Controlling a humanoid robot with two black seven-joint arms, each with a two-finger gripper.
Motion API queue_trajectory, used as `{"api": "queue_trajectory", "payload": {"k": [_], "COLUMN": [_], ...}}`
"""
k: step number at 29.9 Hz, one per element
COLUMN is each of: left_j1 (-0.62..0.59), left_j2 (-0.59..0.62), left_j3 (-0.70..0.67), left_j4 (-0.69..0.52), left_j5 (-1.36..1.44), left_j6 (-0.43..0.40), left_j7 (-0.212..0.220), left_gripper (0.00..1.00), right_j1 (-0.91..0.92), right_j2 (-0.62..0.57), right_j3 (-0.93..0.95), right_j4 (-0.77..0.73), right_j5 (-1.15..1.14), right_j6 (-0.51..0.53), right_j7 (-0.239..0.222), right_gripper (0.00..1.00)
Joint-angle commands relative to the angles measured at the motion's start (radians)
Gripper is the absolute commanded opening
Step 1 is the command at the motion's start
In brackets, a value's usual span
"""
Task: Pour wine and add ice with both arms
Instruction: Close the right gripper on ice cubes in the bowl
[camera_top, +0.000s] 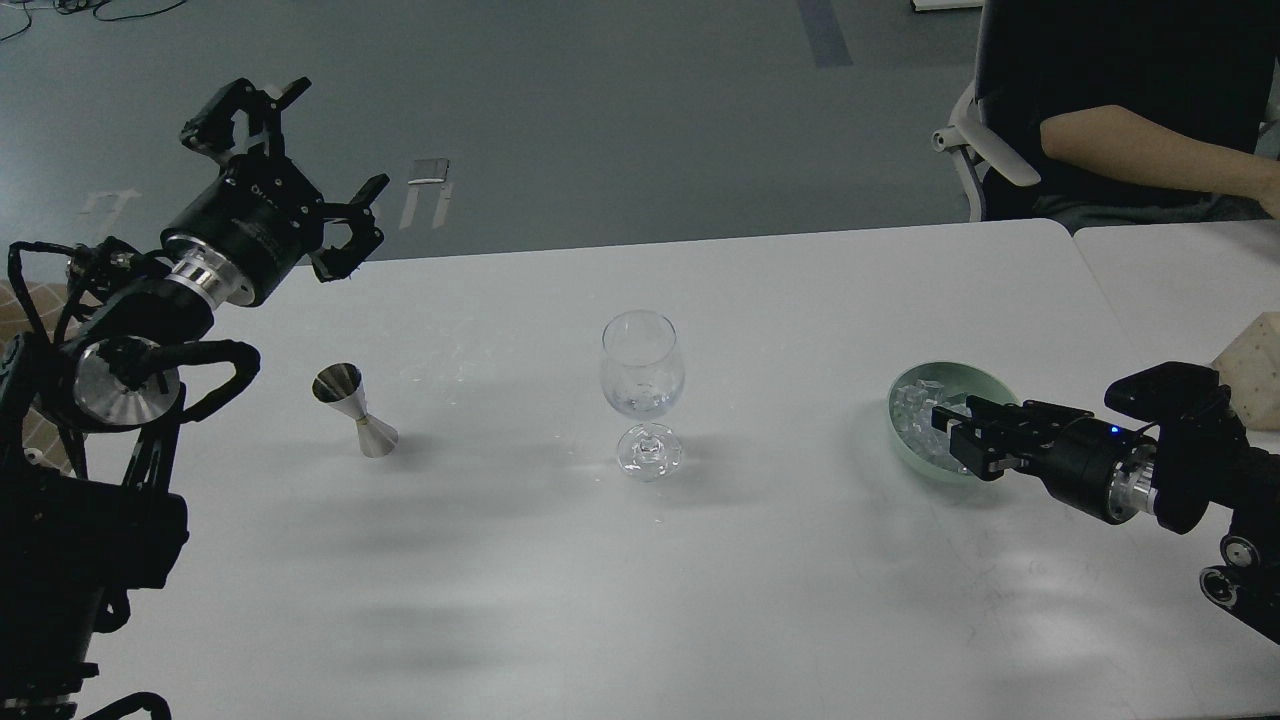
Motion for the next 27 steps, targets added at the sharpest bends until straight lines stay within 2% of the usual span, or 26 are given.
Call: {"api": "queue_trajectory", "payload": {"k": [1, 5, 6, 7, 9, 11, 13, 16, 23, 27], "left_j1": [0.0, 0.0, 0.0, 0.0, 0.0, 0.0, 0.0, 0.0, -0.002, -0.002], "left_j2": [0.0, 0.0, 0.0, 0.0, 0.0, 0.0, 0.001, 0.0, 0.0, 0.001], "left_j3": [0.0, 0.0, 0.0, 0.0, 0.0, 0.0, 0.0, 0.0, 0.0, 0.0], "left_j4": [0.0, 0.0, 0.0, 0.0, 0.0, 0.0, 0.0, 0.0, -0.001, -0.001], "left_j5": [0.0, 0.0, 0.0, 0.0, 0.0, 0.0, 0.0, 0.0, 0.0, 0.0], "left_j6": [0.0, 0.0, 0.0, 0.0, 0.0, 0.0, 0.0, 0.0, 0.0, 0.0], "left_j7": [0.0, 0.0, 0.0, 0.0, 0.0, 0.0, 0.0, 0.0, 0.0, 0.0], "left_gripper": [0.98, 0.98, 0.98, 0.98, 0.98, 0.98, 0.98, 0.98, 0.98, 0.98], "right_j1": [0.0, 0.0, -0.002, 0.0, -0.002, -0.002, -0.002, 0.0, 0.04, 0.119], "right_j2": [0.006, 0.015, 0.017, 0.018, 0.02, 0.02, 0.02, 0.02, 0.012, -0.049], "right_j3": [0.0, 0.0, 0.0, 0.0, 0.0, 0.0, 0.0, 0.0, 0.002, 0.006], "right_j4": [-0.001, -0.003, -0.003, -0.003, -0.003, -0.003, -0.001, -0.001, 0.017, 0.066], "right_j5": [0.0, 0.0, 0.002, 0.0, 0.0, 0.002, 0.002, 0.003, 0.014, 0.022], "right_j6": [0.002, 0.002, 0.002, 0.002, 0.002, 0.002, 0.002, 0.002, 0.002, 0.006], "right_j7": [0.0, 0.0, 0.0, 0.0, 0.0, 0.0, 0.0, 0.0, 0.0, 0.005], "right_gripper": [0.44, 0.41, 0.38, 0.3, 0.26, 0.16, 0.12, 0.09, 0.09, 0.09]}}
